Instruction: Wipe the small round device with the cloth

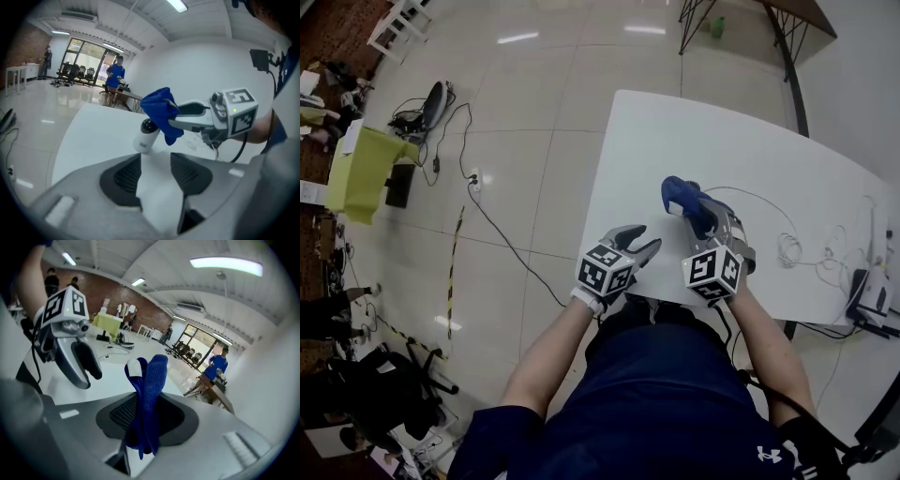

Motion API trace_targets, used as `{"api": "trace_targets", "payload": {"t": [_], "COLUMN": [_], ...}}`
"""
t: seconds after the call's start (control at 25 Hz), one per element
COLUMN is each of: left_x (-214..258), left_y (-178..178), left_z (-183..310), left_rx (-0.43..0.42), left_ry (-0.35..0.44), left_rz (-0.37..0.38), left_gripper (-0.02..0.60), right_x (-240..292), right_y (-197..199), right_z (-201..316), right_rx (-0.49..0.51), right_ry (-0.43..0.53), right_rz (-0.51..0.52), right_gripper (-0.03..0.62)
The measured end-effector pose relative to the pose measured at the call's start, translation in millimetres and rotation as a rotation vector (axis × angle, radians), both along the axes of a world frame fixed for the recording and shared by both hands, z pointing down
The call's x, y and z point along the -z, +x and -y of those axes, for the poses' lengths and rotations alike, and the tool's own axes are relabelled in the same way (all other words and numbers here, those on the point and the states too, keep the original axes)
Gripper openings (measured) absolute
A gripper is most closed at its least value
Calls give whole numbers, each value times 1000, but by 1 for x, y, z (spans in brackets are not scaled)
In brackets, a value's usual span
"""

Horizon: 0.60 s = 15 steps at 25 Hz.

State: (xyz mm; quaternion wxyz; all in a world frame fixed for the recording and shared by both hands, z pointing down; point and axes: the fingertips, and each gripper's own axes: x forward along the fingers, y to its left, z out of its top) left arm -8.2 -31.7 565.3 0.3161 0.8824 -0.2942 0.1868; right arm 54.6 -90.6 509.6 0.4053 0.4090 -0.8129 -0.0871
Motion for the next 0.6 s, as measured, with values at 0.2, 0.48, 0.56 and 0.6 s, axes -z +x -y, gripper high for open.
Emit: {"api": "trace_targets", "payload": {"t": [0.2, 0.48, 0.56, 0.6], "left_x": [-8, -19, -24, -26], "left_y": [-13, -10, -5, -2], "left_z": [-6, -2, 0, 0], "left_rx": [10, -24, -46, -58], "left_ry": [-24, -70, -85, -92], "left_rz": [0, -5, 3, 9], "left_gripper": [196, 196, 196, 197], "right_x": [-18, -45, -55, -61], "right_y": [-18, -33, -36, -37], "right_z": [-17, -31, -33, -36], "right_rx": [94, 134, 151, 159], "right_ry": [57, 3, -17, -34], "right_rz": [-141, -131, -129, -128], "right_gripper": [123, 123, 123, 123]}}
